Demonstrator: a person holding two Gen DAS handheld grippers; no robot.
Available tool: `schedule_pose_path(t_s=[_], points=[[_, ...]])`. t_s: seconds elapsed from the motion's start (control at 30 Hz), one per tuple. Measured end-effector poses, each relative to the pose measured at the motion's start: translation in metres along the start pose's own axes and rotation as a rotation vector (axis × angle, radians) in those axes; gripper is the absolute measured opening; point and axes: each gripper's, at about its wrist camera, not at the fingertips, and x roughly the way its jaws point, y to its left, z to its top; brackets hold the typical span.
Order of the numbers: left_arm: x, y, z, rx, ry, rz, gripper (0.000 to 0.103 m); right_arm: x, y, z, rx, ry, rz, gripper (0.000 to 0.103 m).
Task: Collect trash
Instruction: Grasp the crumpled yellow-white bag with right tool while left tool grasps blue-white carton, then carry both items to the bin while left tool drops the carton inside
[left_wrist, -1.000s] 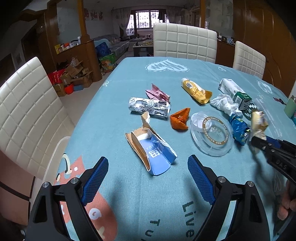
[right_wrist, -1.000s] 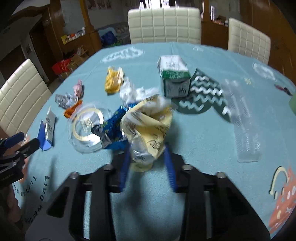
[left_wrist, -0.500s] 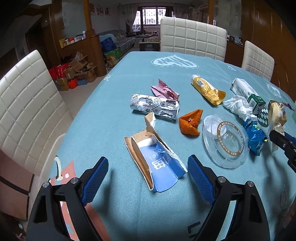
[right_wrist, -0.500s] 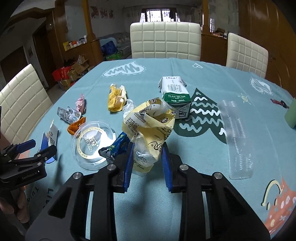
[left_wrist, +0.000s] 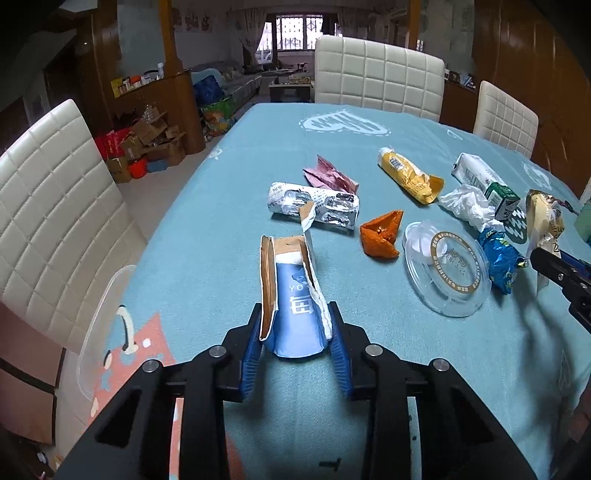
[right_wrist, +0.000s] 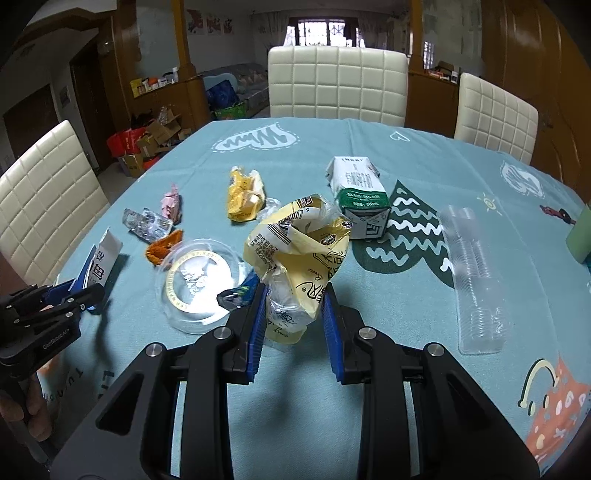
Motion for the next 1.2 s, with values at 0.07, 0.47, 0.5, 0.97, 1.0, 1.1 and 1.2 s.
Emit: schedule_pose_path(t_s=[0.07,0.47,0.5,0.97,1.0,1.1,1.2], points=[[-0.006,0.003,0.000,-0.004,-0.014,0.000,0.033,-0.004,0.005,0.000,-0.010,-0.005,0.004,0.030],[-0.044,0.022,-0.008,-0.001,-0.100,0.031,0.033,-0.027,0.037,0.002,-0.061,-0.040,0.035,0.030],[-0.047,0.024,-0.010,-0.002,-0.107,0.036,0.033,-0.029,0.040,0.001,-0.065,-0.041,0.037,0.030],[-0.062,0.061,-0.022,-0.052,-0.154,0.060,0.033,-0.029,0.090,0.004,-0.159,-0.037,0.063,0.030],[-0.062,0.062,-0.022,-0.055,-0.155,0.062,0.033,-0.027,0.093,0.004,-0.164,-0.034,0.066,0.030],[-0.063,0.067,-0.023,-0.063,-0.161,0.065,0.033,-0.024,0.101,0.004,-0.178,-0.027,0.072,0.030],[-0.065,0.072,-0.025,-0.071,-0.170,0.073,0.033,-0.021,0.110,0.004,-0.199,-0.024,0.076,0.030]])
